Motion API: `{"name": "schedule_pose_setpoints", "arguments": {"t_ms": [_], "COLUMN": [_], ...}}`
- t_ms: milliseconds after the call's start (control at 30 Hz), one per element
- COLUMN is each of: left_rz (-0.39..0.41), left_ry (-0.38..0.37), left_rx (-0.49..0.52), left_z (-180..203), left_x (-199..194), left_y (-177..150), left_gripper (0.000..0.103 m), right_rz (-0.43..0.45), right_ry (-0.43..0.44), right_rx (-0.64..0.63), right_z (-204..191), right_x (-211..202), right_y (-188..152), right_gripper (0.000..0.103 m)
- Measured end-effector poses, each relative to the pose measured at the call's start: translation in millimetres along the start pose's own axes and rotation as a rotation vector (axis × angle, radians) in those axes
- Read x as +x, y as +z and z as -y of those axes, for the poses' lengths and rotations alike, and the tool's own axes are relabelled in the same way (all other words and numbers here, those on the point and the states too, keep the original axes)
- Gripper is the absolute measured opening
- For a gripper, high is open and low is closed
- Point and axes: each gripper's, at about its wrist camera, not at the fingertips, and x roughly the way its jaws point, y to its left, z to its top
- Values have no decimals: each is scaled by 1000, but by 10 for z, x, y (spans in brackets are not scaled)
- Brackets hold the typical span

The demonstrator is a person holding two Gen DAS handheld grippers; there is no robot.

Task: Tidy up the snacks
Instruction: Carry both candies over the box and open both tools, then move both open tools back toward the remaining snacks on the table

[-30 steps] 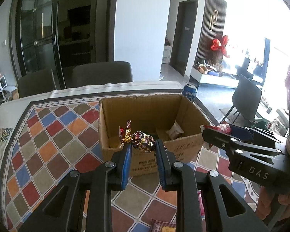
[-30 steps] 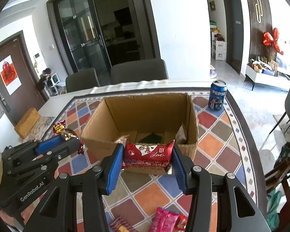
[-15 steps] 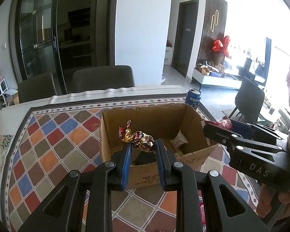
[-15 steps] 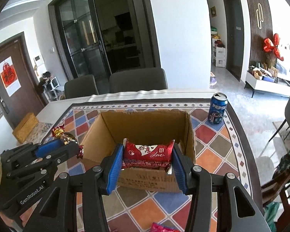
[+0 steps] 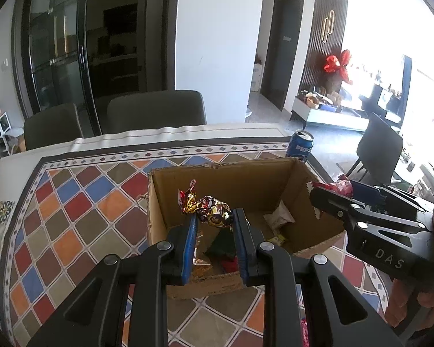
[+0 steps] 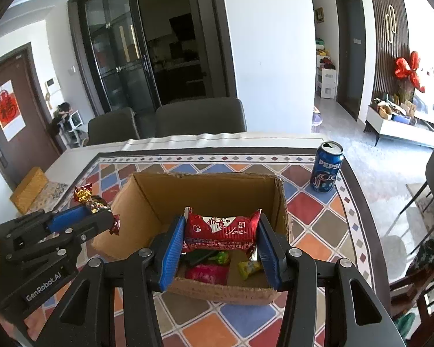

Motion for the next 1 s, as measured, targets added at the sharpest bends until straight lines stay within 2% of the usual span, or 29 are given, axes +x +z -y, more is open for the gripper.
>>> {"name": "schedule_pose_setpoints", "arguments": {"t_ms": [267, 333, 400, 467, 1000], "left_rz": [-19, -15, -1, 4, 46], "left_ry": [13, 33, 42, 45, -10], "left_rx": [-3, -2, -5, -1, 46], "left_z": [-34, -40, -45, -33, 308], "left_x": [138, 131, 92, 42, -455], "left_y": [44, 48, 37, 15, -300], "left_gripper": [26, 30, 41, 43, 47], "right_rz": [-20, -23, -29, -21, 27], "right_ry": [-11, -11, -31, -50, -49], "right_rx": [-4, -6, -19, -23, 1], "right_z": [11, 8, -7, -7, 94], "right_x": [132, 148, 153, 127, -472], "right_y": [23, 31, 29, 14, -254], "right_gripper": [50, 51, 60, 62, 62]}}
